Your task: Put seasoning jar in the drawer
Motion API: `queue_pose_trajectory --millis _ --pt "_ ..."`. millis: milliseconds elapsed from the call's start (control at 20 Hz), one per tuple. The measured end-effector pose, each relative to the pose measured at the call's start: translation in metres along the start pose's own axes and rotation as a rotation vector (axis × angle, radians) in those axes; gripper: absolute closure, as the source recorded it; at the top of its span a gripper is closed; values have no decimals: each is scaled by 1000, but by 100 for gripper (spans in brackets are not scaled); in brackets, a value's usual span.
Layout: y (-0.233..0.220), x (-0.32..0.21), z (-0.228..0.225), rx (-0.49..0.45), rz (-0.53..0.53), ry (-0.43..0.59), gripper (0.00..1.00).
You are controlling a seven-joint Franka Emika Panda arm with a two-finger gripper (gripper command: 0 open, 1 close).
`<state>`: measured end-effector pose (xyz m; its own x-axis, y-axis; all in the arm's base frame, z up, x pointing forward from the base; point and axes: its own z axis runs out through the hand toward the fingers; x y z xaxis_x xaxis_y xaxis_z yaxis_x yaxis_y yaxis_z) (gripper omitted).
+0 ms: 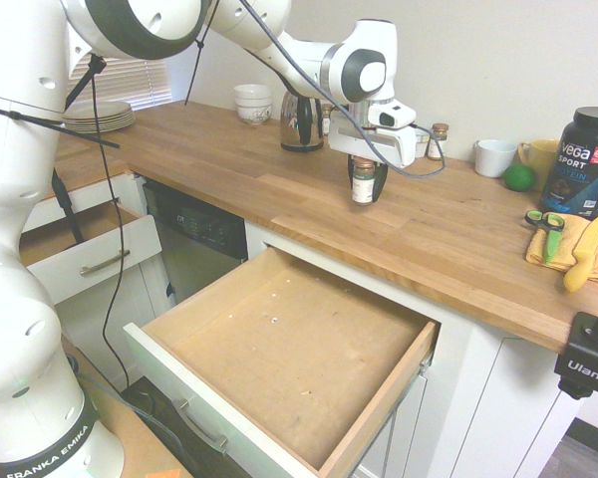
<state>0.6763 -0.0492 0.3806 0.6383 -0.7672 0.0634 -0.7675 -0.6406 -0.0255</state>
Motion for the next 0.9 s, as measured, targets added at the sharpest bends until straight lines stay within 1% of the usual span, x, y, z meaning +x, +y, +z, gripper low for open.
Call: queue_pose_trajectory --millis 200,400,750,900 --pt "20 -27 -14 4 -9 -6 100" --pt "55 -58 -15 3 -8 -17 100" --pt "125 -126 3 -4 -17 -44 100" --pt "158 -159 24 -1 -63 -50 100"
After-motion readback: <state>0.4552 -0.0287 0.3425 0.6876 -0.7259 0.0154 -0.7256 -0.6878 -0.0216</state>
